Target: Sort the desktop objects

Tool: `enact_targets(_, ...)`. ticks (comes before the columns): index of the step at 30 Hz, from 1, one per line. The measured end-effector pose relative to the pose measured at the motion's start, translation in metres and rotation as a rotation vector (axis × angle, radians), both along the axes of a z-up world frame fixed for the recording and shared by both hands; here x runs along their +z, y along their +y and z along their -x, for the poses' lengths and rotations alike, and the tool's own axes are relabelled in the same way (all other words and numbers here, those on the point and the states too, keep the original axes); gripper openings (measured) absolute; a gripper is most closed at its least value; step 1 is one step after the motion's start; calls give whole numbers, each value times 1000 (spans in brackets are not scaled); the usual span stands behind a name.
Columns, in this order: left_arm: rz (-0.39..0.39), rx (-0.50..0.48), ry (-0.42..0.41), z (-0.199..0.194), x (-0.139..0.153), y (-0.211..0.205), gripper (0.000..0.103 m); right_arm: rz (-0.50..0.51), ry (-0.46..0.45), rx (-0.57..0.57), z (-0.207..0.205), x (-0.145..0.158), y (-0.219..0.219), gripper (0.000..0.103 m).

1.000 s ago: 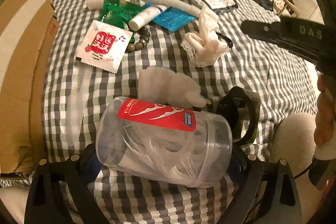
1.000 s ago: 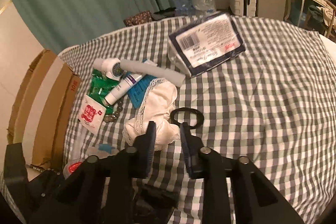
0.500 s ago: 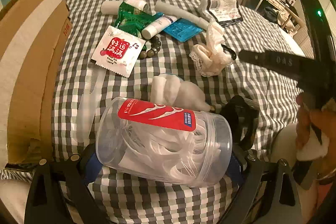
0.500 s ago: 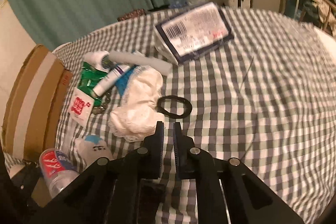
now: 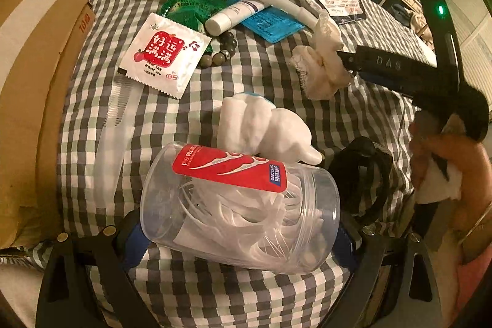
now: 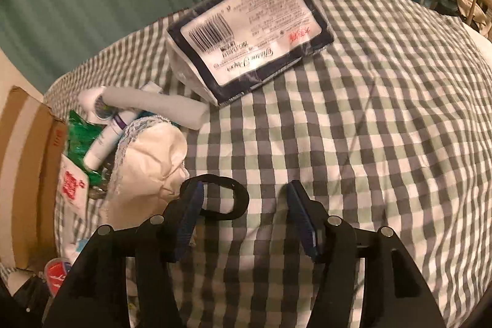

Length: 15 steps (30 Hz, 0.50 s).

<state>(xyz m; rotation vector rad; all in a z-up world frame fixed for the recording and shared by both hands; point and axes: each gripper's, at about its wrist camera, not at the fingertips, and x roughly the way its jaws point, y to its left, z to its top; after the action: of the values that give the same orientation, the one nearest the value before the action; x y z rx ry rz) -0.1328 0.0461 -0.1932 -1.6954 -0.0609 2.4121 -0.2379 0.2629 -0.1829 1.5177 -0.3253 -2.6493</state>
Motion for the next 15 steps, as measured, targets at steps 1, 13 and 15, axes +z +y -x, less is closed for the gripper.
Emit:
enact_targets(1, -9, 6, -2, 0, 0, -2, 96, 9, 10, 29, -1, -2, -3, 74)
enact_targets(13, -52, 49, 6, -5, 8, -17, 96, -146, -23, 146, -2, -9, -39, 100)
enact_targets(15, -53, 51, 9, -5, 9, -18, 96, -169, -26, 130, -4, -8, -37, 91)
